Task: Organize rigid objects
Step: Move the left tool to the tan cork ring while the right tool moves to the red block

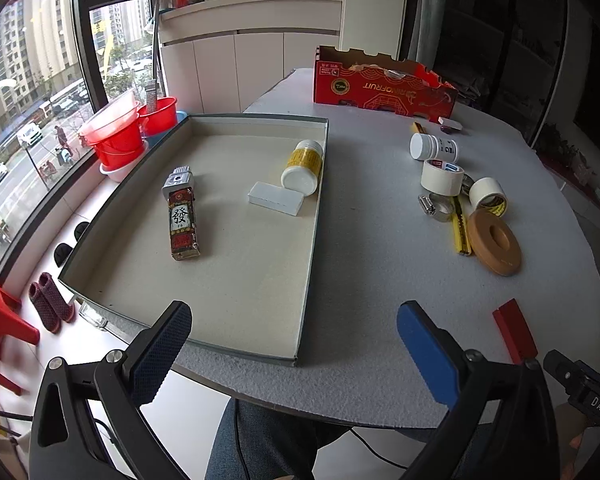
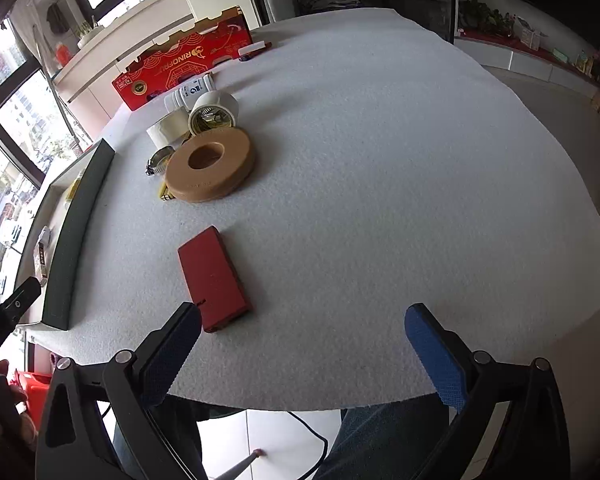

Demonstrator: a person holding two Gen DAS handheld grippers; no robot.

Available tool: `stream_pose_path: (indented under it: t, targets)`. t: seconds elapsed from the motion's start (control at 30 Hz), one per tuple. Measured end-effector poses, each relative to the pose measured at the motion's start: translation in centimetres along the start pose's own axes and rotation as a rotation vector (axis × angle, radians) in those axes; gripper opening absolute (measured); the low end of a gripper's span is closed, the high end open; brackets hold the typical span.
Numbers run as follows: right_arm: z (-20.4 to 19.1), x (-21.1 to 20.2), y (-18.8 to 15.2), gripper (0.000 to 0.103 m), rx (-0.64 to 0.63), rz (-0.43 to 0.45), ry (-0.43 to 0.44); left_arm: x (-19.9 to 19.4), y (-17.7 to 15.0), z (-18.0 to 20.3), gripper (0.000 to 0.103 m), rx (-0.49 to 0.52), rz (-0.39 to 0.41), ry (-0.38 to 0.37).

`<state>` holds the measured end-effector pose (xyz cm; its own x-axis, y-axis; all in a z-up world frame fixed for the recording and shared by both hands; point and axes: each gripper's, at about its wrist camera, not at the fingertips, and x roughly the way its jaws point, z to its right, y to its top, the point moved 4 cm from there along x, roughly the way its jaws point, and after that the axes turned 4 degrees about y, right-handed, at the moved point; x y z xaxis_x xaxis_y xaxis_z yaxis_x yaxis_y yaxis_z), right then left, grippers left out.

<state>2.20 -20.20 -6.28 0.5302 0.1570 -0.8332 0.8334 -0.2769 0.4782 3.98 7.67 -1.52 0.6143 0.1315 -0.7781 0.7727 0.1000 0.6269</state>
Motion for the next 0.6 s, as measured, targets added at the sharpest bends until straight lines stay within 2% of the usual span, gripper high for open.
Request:
stream_pose_path:
  t: [0.3, 0.43, 0.6]
  targets:
    - [0.2, -0.2, -0.4, 0.102, -0.021, 0.024, 0.034, 0.2, -1.2, 5.6, 0.103, 0.143, -0.025, -0.026]
    - [-1.7, 0.0, -0.3, 0.102, -0.120, 0.044, 0.043, 0.2, -1.3, 5.8, 0.103, 0.143, -0.027, -0.010]
    - [-5.1, 1.7, 0.1, 0.102, -0.251, 0.023, 0.059, -0.3, -0.1, 4.3, 0.103, 0.079, -0.004, 0.013]
